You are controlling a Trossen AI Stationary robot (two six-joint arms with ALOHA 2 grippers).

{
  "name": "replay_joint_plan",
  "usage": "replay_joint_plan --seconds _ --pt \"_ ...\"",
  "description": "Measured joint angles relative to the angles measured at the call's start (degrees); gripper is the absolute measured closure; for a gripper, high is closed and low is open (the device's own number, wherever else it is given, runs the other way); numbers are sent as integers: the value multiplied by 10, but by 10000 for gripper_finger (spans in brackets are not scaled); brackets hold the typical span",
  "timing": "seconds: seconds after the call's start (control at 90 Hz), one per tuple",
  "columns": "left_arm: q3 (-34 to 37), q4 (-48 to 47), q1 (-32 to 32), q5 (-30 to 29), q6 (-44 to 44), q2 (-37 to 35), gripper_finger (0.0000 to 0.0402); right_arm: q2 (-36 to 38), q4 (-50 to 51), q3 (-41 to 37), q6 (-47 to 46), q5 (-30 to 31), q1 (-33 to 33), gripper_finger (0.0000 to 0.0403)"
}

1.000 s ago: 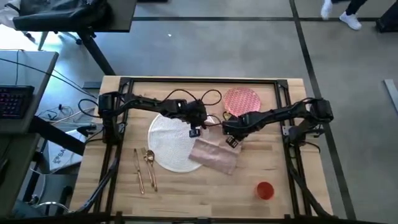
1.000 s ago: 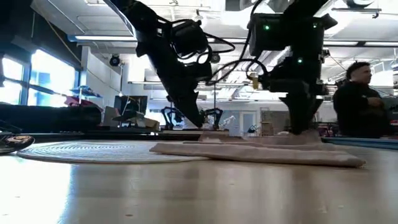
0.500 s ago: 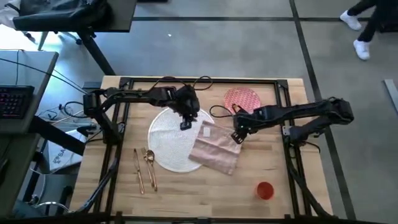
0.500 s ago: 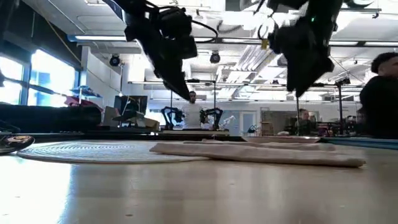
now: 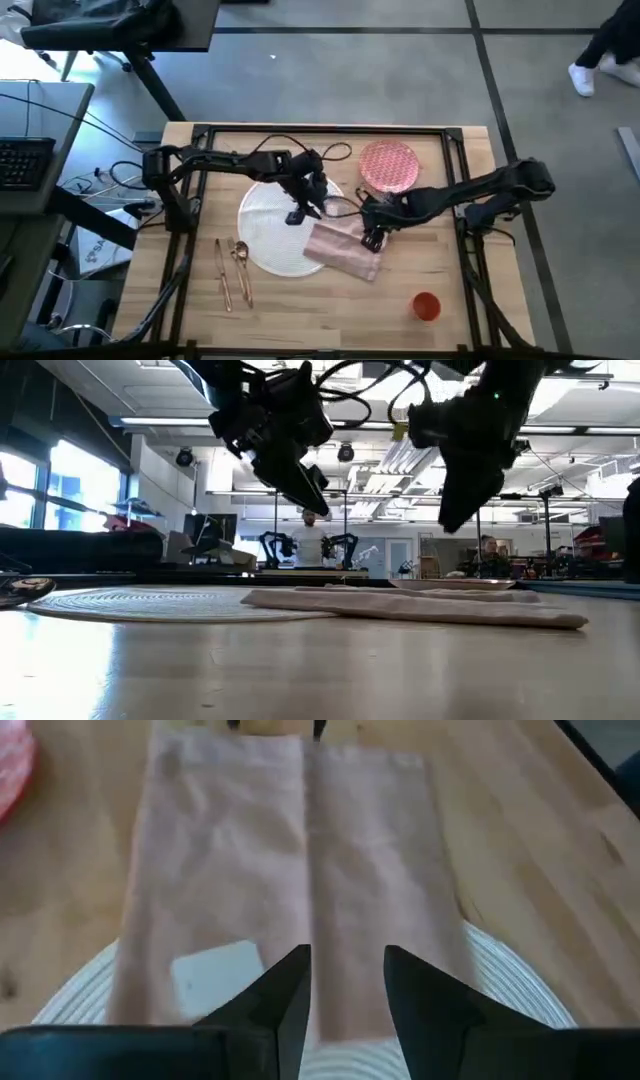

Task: Set table place
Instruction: Fold the pink napkin

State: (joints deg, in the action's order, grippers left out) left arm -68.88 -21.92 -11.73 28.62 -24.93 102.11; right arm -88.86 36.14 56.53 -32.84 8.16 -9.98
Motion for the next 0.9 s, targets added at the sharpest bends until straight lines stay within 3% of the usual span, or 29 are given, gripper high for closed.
replay_joint_plan --seconds 0.222,0.4,0.644,0.9 --pt "0 7 6 24 -26 37 288 -54 -32 -19 1 -16 -24 212" --pt "0 12 7 26 -42 60 288 -42 -77 -76 -61 -38 -42 222" --pt "0 22 7 21 -53 88 288 -29 -131 -120 -76 -37 -59 240" --pt "0 25 15 -38 -51 117 288 -27 -180 -156 -111 -24 -58 252"
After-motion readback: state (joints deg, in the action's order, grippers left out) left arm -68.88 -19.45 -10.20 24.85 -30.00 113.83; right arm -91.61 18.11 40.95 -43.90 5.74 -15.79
